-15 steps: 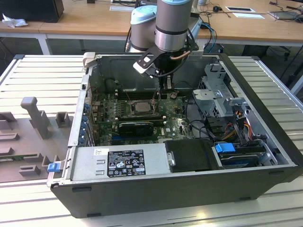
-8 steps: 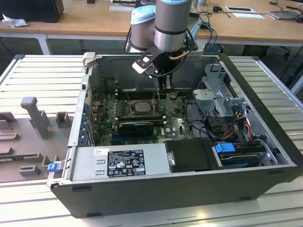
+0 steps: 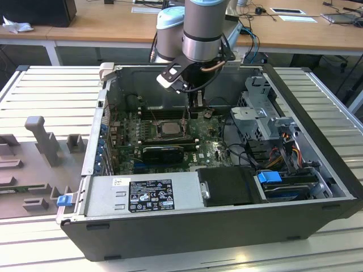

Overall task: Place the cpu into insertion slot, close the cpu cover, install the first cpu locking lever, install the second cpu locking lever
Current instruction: 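Close the cpu cover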

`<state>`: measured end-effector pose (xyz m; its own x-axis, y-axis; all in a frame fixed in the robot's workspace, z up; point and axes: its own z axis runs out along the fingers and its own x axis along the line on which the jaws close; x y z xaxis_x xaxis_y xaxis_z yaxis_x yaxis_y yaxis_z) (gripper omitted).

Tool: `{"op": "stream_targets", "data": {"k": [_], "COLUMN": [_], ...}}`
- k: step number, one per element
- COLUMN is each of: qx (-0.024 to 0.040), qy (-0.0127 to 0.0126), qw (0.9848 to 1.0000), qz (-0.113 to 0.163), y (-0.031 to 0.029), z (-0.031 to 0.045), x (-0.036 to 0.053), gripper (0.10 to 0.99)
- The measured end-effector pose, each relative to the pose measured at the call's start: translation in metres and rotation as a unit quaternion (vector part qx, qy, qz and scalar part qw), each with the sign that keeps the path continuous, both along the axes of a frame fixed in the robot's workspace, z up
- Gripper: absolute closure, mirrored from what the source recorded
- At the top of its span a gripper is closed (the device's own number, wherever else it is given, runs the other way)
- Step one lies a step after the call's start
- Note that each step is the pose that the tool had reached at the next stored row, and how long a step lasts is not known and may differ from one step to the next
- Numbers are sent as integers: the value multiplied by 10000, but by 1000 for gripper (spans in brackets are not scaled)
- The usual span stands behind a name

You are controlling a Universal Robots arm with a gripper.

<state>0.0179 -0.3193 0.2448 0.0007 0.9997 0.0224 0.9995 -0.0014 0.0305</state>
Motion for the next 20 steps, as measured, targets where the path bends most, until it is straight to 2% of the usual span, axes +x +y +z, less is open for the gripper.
{"op": "stream_targets", "data": {"k": [13, 16, 20], "qx": [0, 1, -1], "qy": [0, -1, 0], "qw": [10000, 10000, 10000], "qz": [0, 0, 0], "y": [0, 1, -1], "z": [0, -10, -40], "x": [-80, -124, -243], "gripper": [980, 980, 980]}}
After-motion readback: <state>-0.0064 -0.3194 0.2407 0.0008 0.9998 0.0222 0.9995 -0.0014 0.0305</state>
